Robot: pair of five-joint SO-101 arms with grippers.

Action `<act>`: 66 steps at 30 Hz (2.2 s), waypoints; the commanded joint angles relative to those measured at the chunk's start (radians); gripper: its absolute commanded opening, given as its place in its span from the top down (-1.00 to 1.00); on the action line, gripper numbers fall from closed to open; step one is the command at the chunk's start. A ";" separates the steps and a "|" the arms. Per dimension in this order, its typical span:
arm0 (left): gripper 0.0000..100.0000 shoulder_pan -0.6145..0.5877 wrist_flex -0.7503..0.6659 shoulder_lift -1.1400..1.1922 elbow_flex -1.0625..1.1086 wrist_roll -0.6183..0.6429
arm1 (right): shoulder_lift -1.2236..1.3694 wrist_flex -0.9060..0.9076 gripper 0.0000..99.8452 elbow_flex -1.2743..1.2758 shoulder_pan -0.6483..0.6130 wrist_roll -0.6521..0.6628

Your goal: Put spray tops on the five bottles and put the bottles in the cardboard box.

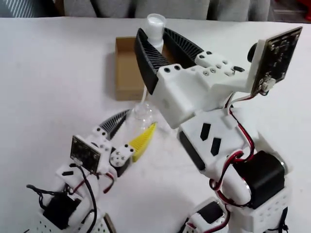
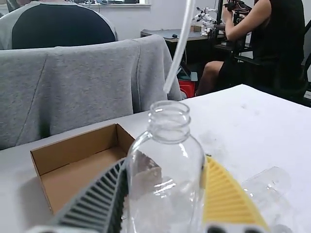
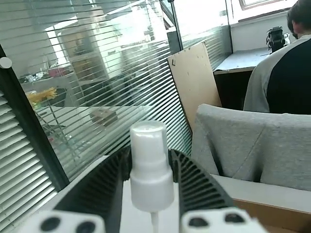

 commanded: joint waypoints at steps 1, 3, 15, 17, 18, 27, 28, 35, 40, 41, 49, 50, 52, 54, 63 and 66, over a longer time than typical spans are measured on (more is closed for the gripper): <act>0.95 0.005 -0.029 -0.007 -0.005 -0.008 | -0.018 0.019 0.97 -0.005 -0.007 -0.008; 0.95 0.005 -0.029 -0.007 -0.005 -0.008 | -0.018 0.027 0.97 -0.005 -0.007 -0.008; 0.95 0.005 -0.031 -0.010 -0.005 -0.006 | -0.019 0.030 0.97 0.114 -0.008 -0.009; 0.95 0.005 -0.031 -0.010 -0.005 -0.006 | -0.019 0.035 0.97 0.121 -0.008 -0.009; 0.95 0.005 -0.031 -0.010 -0.005 -0.005 | -0.019 0.041 0.97 0.135 -0.010 -0.009; 0.95 0.005 -0.032 -0.010 -0.005 -0.003 | -0.125 0.090 0.66 0.368 -0.143 0.000; 0.95 0.005 -0.032 -0.010 -0.005 -0.003 | -0.139 0.090 0.60 0.390 -0.143 0.000; 0.95 0.005 -0.032 -0.010 -0.003 -0.003 | -0.203 0.076 0.58 0.417 -0.140 0.002; 0.95 0.005 -0.032 -0.010 -0.003 -0.003 | -0.266 0.068 0.69 0.417 -0.137 0.002; 0.95 0.005 -0.032 -0.010 -0.003 -0.003 | -0.278 0.073 0.74 0.420 -0.137 0.002; 0.95 -0.111 -0.137 -0.001 -0.003 0.051 | -0.329 0.185 0.97 0.427 0.022 0.080; 0.95 -0.134 -0.147 0.010 -0.003 0.094 | -0.328 0.216 0.97 0.430 0.073 0.091; 0.95 -0.153 -0.180 0.070 -0.014 0.152 | -0.331 0.255 0.97 0.480 0.154 0.098; 0.95 -0.162 -0.224 0.182 -0.052 0.163 | -0.335 0.257 0.97 0.586 0.209 0.098; 0.95 -0.182 -0.261 0.742 -0.318 0.164 | -0.335 0.004 0.97 1.092 0.263 0.098; 0.95 -0.206 -0.298 0.792 -0.351 0.167 | -0.335 -0.156 0.97 1.227 0.262 0.098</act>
